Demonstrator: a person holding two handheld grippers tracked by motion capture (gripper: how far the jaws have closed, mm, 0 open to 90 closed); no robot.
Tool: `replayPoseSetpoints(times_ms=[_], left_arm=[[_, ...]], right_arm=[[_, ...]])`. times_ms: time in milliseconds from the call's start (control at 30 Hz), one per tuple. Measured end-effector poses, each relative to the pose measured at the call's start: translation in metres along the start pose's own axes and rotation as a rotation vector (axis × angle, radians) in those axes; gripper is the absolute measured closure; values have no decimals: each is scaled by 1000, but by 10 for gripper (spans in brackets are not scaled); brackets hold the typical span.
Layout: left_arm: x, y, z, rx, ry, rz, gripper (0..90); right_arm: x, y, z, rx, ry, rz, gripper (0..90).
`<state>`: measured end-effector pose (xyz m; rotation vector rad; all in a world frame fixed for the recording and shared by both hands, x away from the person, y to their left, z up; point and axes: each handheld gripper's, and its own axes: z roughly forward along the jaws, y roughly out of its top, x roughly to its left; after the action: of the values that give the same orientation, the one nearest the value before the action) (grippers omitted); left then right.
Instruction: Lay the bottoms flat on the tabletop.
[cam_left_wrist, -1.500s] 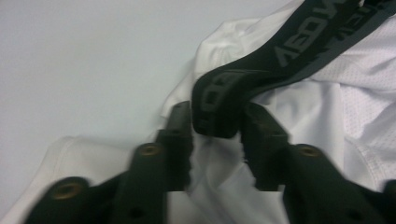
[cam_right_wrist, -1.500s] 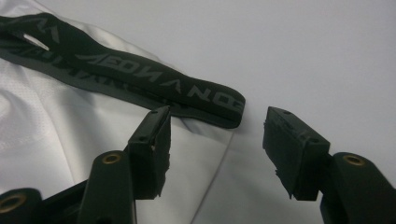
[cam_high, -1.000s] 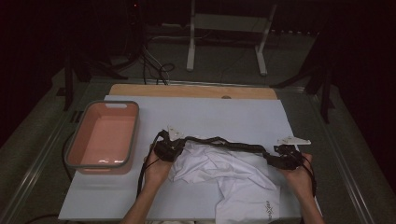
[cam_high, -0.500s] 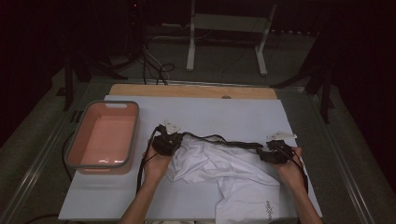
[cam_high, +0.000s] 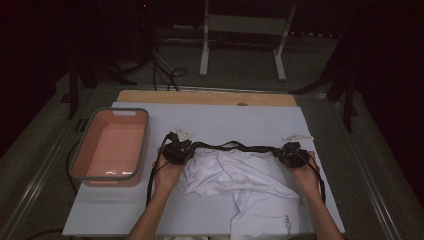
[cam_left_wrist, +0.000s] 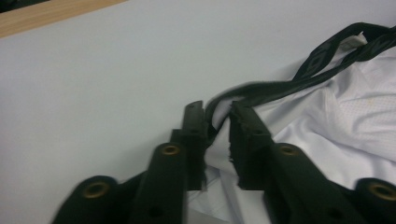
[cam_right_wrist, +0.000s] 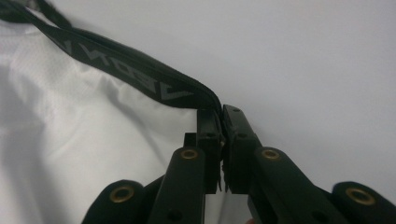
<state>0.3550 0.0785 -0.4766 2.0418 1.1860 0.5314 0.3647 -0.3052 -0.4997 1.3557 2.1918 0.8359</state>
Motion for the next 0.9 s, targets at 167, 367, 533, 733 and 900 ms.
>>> replayPoseSetpoints(times_ms=[167,367,533,733,900], left_arm=[[0,0,0,-7,9,-9,626],[-10,-1,-5,-21,-39,9,574],[-27,-7,-12,-27,-115,38,555],[-56,-19,-12,5,-218,101,529],[-81,-29,-7,54,-284,165,514]], right_arm=[[-8,2,2,10,-58,73,863],[-13,6,6,20,-97,111,832],[-20,3,7,31,-135,175,608],[-25,2,2,21,-116,218,504],[-19,2,0,22,-98,184,485]])
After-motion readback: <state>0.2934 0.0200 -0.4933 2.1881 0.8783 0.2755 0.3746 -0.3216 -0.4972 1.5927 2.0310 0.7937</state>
